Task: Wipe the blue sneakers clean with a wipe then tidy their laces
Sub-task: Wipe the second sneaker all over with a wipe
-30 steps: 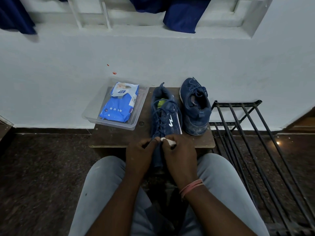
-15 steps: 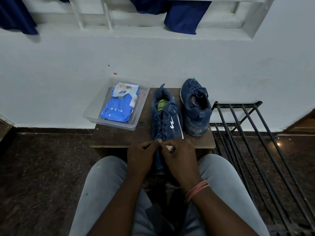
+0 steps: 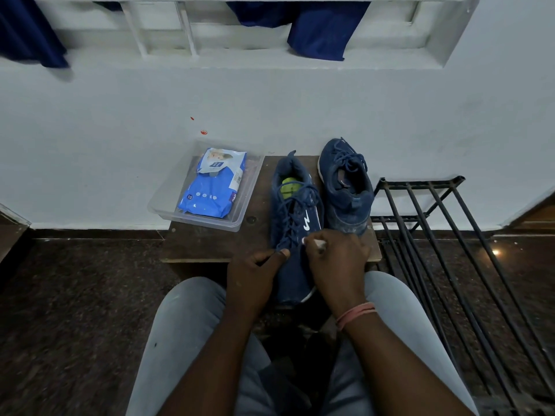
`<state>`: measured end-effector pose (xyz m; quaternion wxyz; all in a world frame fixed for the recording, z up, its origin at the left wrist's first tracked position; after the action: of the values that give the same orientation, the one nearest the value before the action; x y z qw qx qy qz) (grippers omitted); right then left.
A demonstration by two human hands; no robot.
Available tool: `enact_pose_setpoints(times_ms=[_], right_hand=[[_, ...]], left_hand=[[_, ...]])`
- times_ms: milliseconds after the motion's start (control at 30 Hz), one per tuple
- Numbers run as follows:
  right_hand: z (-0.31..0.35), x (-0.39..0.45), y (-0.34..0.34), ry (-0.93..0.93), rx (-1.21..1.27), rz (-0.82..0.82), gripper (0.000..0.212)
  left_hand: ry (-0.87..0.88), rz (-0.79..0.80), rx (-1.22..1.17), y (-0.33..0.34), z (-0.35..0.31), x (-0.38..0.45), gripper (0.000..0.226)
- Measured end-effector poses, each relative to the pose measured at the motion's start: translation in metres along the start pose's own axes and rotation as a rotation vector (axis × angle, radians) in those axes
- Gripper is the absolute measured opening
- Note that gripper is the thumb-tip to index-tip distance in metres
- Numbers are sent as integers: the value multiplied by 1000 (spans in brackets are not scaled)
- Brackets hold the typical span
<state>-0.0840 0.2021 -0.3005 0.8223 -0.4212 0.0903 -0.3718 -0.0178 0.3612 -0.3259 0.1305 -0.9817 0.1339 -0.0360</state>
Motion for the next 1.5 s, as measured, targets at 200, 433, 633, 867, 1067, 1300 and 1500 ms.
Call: enact_pose_setpoints(times_ms=[200, 433, 633, 867, 1067, 1300, 1500], right_hand=[[-8, -6, 9, -10, 305, 112, 21], [-8, -5, 13, -43, 391, 173, 11], [-8, -6, 23, -59, 407, 189, 12], [18, 13, 15, -169, 128, 5, 12], [29, 60, 20, -162, -16, 14, 23], [17, 9, 12, -224, -42, 101, 17], [39, 45, 24, -210, -35, -1, 26]], left_hand=[[22, -70, 185, 1, -8, 6, 22], [155, -134, 410, 25, -37, 39, 57], [110, -116, 329, 19, -22, 51, 44], [21, -56, 193, 12, -15, 56, 50], [16, -61, 135, 13, -9, 56, 55], [39, -65, 96, 16, -3, 57, 51], [65, -46, 143, 13, -5, 60, 57]])
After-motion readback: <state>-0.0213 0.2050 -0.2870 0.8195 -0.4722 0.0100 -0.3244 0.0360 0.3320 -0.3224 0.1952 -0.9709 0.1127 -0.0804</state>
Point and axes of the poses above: each hand's wrist, its own x-axis towards the middle knuckle, its own y-axis out of the palm, z = x × y, the point moved 5 cm from there along x, towards the middle knuckle, and after that the axes turned 5 degrees about y, right-handed, at the moved point
